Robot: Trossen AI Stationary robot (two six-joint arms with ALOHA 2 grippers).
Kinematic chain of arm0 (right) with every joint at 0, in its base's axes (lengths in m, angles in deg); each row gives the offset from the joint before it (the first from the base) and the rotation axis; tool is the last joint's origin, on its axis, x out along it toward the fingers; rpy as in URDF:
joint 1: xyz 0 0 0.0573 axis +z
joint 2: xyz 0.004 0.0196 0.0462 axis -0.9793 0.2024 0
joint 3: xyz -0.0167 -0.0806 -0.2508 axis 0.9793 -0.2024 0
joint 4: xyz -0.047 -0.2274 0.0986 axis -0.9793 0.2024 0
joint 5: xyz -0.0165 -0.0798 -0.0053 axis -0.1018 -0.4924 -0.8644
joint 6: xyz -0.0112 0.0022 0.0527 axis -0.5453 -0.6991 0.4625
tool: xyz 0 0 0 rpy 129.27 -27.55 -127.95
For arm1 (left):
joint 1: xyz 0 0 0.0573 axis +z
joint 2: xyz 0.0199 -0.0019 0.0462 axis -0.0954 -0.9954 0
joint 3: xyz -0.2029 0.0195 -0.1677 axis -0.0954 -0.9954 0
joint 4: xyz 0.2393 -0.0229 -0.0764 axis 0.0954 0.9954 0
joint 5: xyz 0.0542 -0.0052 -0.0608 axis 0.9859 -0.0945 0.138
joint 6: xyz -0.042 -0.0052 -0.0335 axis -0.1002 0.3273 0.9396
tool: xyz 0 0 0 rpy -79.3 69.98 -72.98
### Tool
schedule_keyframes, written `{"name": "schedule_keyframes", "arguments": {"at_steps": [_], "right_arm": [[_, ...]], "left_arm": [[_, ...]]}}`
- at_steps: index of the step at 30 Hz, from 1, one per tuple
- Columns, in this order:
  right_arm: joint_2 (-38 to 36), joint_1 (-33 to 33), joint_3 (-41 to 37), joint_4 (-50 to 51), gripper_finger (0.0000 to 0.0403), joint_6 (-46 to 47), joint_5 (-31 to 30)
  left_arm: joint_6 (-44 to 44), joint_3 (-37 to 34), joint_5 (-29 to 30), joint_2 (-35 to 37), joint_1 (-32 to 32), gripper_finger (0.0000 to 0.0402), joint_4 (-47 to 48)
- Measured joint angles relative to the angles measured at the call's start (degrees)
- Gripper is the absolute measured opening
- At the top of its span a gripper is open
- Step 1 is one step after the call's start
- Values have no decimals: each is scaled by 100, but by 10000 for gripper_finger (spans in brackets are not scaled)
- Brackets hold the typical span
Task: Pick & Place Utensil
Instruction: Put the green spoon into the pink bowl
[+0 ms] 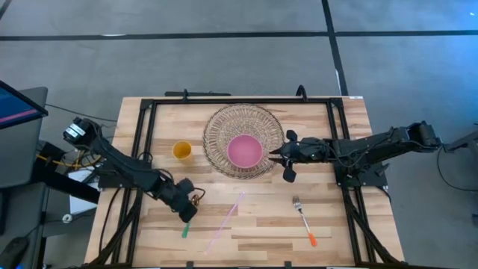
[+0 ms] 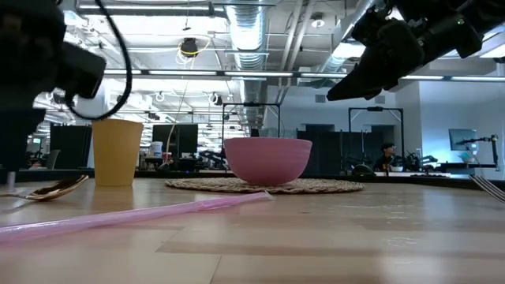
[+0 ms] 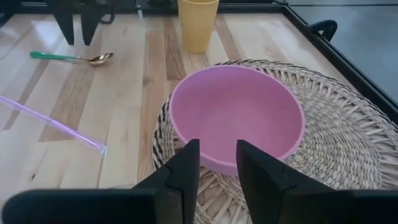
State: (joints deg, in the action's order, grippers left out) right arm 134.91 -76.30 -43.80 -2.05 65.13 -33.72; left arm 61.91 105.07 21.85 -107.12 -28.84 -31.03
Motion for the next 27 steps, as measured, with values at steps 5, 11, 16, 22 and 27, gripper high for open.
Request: {"name": "schedule_keyframes", "arguments": {"at_steps": [5,11,16,22,27], "right_arm": [[0,1,0,5,98,-58,0],[0,2,0,42,98,-63,0],[0,2,0,46,98,-61,0],[0,2,0,70,98,-61,0],[-2,4,0,90,98,-59,0]], "left_arm": [[344,0,-17,-668,-168,135,-218],[745,116,51,-975,-303,135,-373],[967,160,248,-894,-394,135,-443],[1090,216,197,-1261,-436,132,-439],[1090,174,256,-1089,-408,71,-497]]}}
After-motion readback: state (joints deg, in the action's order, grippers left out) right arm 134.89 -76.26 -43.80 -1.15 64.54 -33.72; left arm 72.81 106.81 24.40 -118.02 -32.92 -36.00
